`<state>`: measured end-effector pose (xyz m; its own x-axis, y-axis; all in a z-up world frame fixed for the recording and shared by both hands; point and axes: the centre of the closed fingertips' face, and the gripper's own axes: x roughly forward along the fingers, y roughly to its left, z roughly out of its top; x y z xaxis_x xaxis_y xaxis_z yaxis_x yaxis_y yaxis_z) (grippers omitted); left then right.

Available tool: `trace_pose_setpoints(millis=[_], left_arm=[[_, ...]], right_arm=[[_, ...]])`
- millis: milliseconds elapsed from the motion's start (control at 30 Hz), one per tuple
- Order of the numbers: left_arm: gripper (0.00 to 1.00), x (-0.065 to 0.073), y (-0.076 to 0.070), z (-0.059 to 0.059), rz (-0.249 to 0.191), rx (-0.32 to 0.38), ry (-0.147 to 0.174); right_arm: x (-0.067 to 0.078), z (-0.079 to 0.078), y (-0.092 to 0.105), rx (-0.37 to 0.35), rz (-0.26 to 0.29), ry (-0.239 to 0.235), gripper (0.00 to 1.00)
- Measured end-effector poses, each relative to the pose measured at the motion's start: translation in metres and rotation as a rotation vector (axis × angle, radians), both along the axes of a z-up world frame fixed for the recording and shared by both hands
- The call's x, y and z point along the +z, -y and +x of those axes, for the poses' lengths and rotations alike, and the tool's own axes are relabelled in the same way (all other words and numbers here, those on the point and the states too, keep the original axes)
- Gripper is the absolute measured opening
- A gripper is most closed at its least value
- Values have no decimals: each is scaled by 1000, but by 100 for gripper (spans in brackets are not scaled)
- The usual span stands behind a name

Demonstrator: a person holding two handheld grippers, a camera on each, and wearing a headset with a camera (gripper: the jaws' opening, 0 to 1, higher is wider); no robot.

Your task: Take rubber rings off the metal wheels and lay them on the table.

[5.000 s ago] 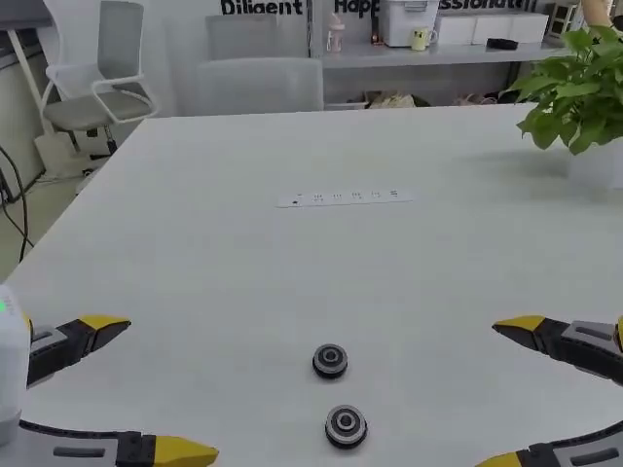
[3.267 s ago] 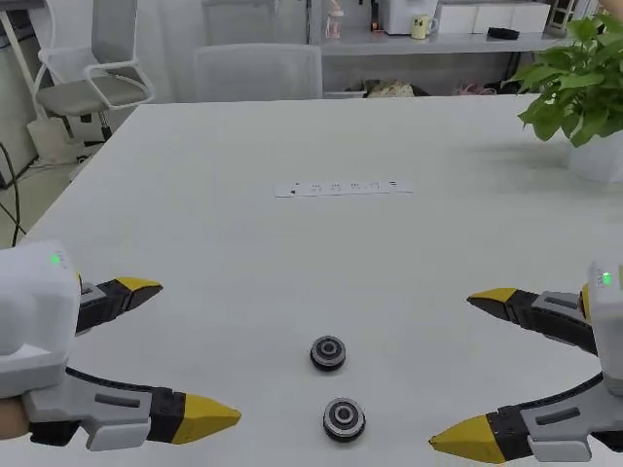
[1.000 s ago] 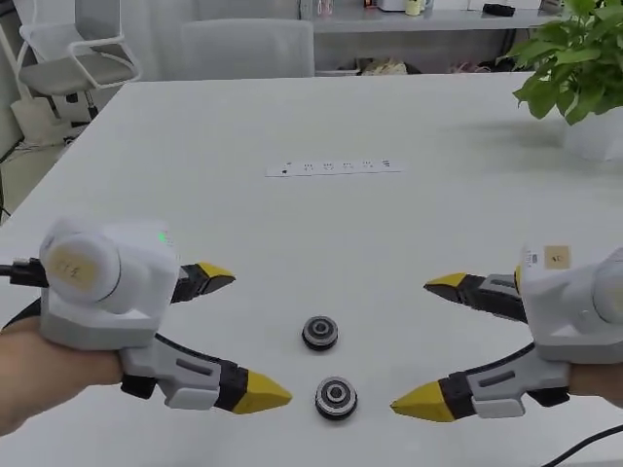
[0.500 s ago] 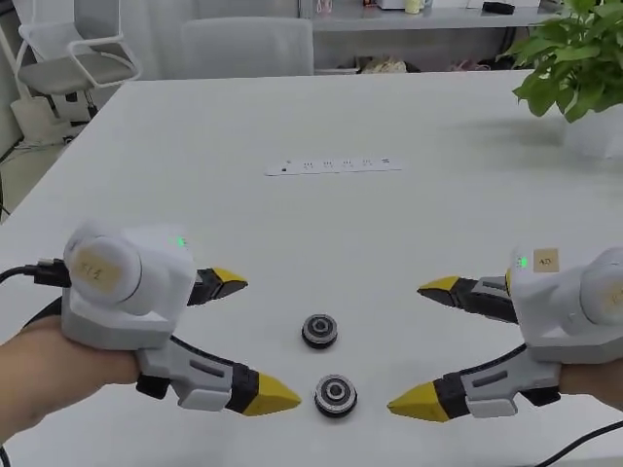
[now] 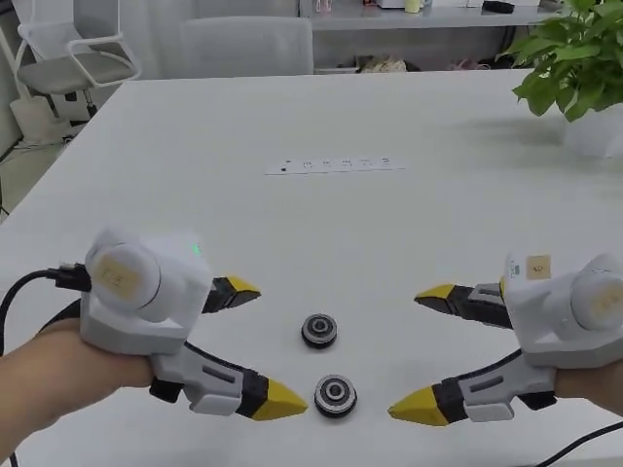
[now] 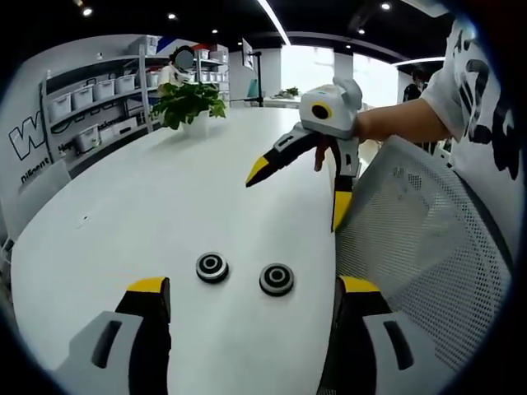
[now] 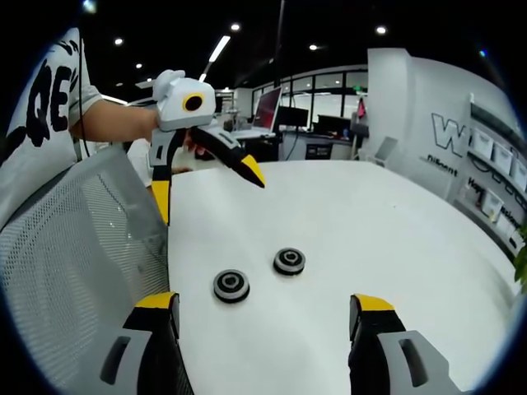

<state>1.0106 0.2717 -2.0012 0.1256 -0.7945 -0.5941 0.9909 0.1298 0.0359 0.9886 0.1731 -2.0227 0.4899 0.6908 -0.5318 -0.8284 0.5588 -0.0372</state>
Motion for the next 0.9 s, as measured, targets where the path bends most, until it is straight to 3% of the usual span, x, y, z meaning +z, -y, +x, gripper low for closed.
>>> trace_pose_setpoints(millis=[433, 900], left_arm=[[73, -14, 8, -5, 20, -36, -20], [64, -31, 17, -14, 40, -71, -50]], right_arm=[[-13, -1, -3, 26, -5, -23, 78], [-26, -8, -11, 83, -16, -34, 64]])
